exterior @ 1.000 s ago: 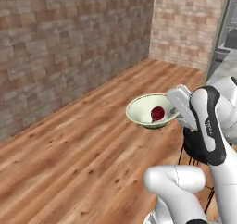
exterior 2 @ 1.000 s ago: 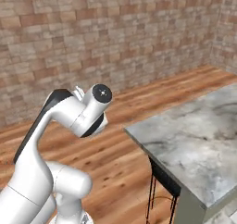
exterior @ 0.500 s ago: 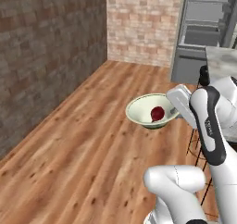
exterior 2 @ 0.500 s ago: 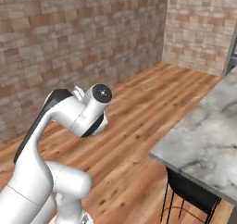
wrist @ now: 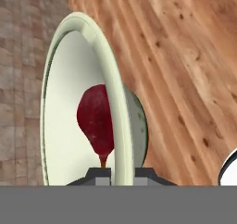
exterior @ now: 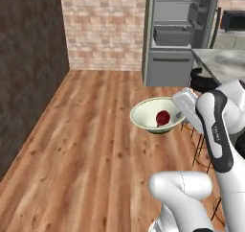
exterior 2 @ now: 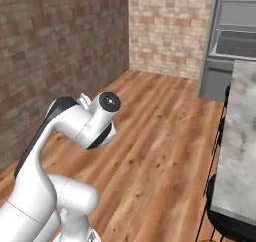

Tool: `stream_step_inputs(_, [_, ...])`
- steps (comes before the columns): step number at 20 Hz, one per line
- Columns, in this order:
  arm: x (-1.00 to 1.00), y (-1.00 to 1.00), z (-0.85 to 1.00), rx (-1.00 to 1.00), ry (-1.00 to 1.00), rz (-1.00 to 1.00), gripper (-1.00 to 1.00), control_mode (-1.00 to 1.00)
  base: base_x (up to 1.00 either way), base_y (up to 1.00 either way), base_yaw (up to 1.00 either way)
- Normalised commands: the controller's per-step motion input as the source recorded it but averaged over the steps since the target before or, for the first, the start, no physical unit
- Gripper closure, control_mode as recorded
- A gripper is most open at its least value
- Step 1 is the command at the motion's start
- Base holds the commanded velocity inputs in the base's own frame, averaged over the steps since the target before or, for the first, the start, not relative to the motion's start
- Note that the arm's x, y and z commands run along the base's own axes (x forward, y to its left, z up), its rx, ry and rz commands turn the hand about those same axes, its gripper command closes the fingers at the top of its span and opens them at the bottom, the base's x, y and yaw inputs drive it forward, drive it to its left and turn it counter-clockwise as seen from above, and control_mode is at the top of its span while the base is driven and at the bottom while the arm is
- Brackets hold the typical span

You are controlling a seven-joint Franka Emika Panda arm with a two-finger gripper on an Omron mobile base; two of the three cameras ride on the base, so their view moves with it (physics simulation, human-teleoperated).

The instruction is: Move the mug from next to the sink to the open cabinet. Then, move the bowl with the pear to the fridge to clear the area for faucet cleaning.

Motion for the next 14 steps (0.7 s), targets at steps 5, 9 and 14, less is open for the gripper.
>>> stream_step_inputs(5, [0.00,0.00,0.00,0.00,0.00,0.00,1.00,1.00,1.00,0.70,-0.46])
stream_step_inputs(9, [0.00,0.00,0.00,0.00,0.00,0.00,1.00,1.00,1.00,0.59,-0.42])
stream_step_inputs(14, [0.00,0.00,0.00,0.00,0.00,0.00,1.00,1.00,1.00,0.56,-0.39])
